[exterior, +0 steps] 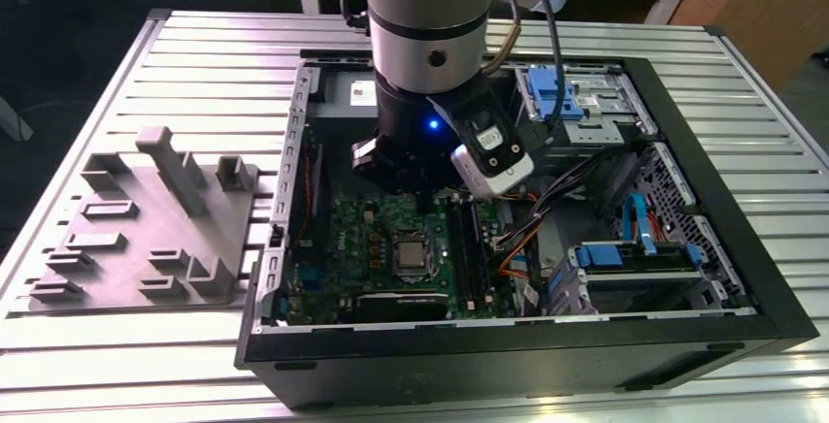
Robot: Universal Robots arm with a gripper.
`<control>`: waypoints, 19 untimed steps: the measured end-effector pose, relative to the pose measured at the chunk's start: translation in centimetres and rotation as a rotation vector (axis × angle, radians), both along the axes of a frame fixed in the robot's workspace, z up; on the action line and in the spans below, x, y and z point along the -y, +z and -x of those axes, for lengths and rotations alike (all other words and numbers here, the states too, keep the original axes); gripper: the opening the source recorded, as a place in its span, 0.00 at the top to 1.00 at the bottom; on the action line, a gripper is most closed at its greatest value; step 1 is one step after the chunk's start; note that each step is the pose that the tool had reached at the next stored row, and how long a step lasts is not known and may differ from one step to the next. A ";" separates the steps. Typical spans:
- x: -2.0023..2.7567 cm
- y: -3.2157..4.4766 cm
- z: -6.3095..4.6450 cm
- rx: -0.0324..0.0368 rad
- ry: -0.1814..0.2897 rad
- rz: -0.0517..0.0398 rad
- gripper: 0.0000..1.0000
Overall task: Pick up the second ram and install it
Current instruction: 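Insert the second ram into the second slot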
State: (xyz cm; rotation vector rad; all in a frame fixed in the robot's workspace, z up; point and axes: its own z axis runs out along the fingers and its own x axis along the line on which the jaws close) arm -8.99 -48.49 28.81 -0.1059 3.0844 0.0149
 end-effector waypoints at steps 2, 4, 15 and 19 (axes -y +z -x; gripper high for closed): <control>0.00 -0.01 0.0 0.0001 0.000 -0.0002 0.89; -0.01 -0.04 -0.2 0.0002 0.000 -0.0005 0.89; 0.00 -0.31 -2.6 0.0001 -0.007 -0.0002 0.89; -0.05 -0.49 -3.1 0.0000 -0.016 0.0000 0.89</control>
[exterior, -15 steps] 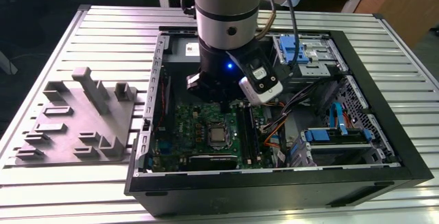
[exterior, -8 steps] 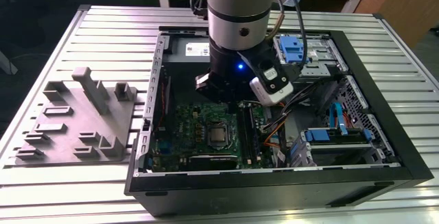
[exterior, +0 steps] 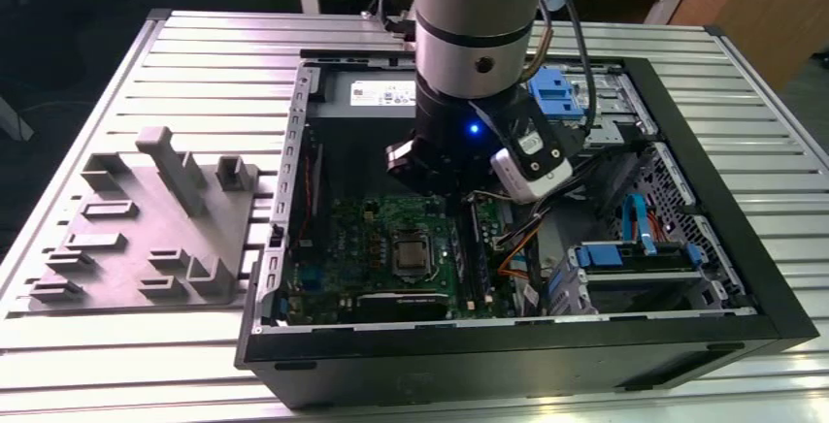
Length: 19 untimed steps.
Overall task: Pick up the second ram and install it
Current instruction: 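Insert the second ram into the second slot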
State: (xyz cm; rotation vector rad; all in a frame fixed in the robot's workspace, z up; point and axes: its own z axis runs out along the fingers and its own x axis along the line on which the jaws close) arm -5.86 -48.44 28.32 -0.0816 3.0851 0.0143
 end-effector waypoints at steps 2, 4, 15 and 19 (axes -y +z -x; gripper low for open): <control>-0.11 -0.12 -0.2 0.0000 -0.004 0.0001 0.89; -0.23 -0.27 -0.4 0.0001 -0.006 -0.0001 0.89; -0.59 -0.98 -0.6 0.0000 -0.032 -0.0006 0.89; -0.61 -1.10 -0.6 0.0002 -0.034 -0.0013 0.89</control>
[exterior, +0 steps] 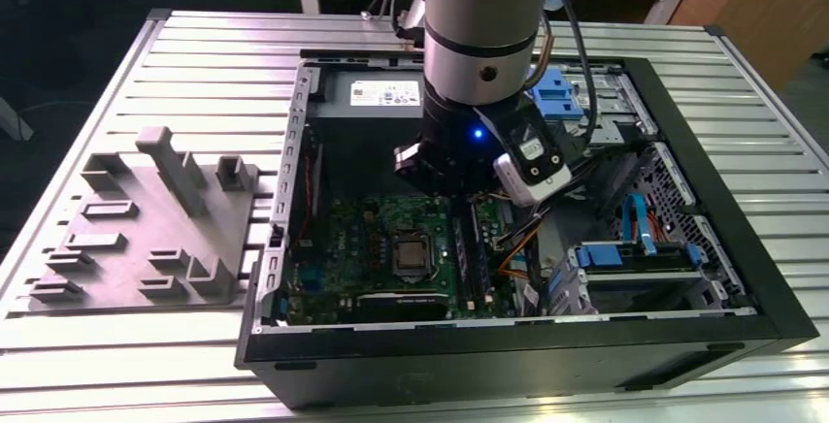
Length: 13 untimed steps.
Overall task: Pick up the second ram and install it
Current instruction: 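Insert the second ram into the second slot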
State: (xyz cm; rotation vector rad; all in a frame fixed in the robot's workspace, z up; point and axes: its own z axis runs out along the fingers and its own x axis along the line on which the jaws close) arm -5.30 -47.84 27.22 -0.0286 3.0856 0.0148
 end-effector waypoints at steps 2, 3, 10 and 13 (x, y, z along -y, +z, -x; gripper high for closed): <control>-0.01 -0.08 -0.1 -0.0002 -0.002 0.0004 0.89; -0.02 -0.13 -0.1 -0.0001 -0.004 0.0004 0.89; -0.03 -0.47 -0.7 -0.0001 -0.016 0.0002 0.89; -0.04 -0.72 -1.0 -0.0002 -0.025 0.0002 0.89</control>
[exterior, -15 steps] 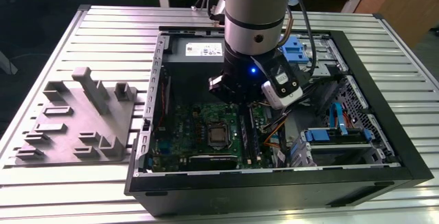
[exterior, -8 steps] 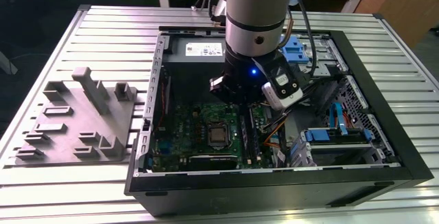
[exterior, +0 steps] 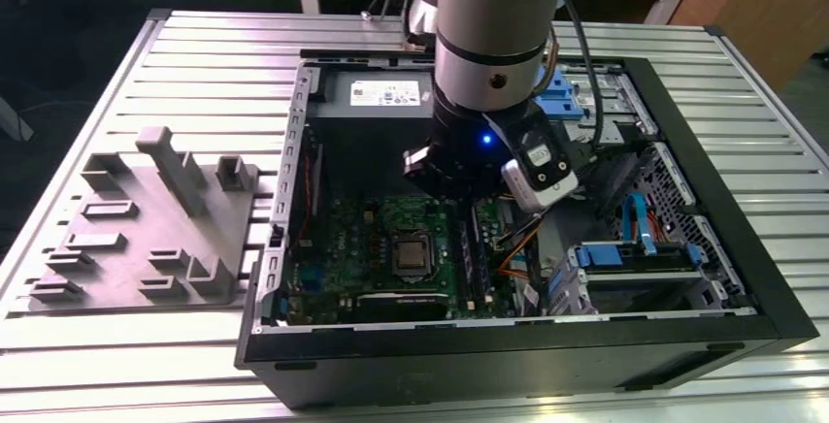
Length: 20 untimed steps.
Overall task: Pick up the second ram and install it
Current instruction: 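Insert the second ram into the second slot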
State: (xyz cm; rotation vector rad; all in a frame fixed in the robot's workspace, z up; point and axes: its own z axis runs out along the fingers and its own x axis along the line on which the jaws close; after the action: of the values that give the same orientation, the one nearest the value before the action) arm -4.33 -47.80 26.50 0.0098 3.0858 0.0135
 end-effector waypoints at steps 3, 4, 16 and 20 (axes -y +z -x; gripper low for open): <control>-0.01 -0.20 -0.2 0.0000 -0.007 0.0000 0.89; -0.01 -0.26 -0.3 0.0000 -0.008 0.0001 0.89; -0.08 -1.64 -0.6 0.0000 -0.021 0.0001 0.89; -0.09 -1.95 -0.7 0.0000 -0.022 -0.0007 0.89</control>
State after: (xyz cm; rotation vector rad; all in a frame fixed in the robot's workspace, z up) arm -3.63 -47.71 24.55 0.0442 3.0854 0.0136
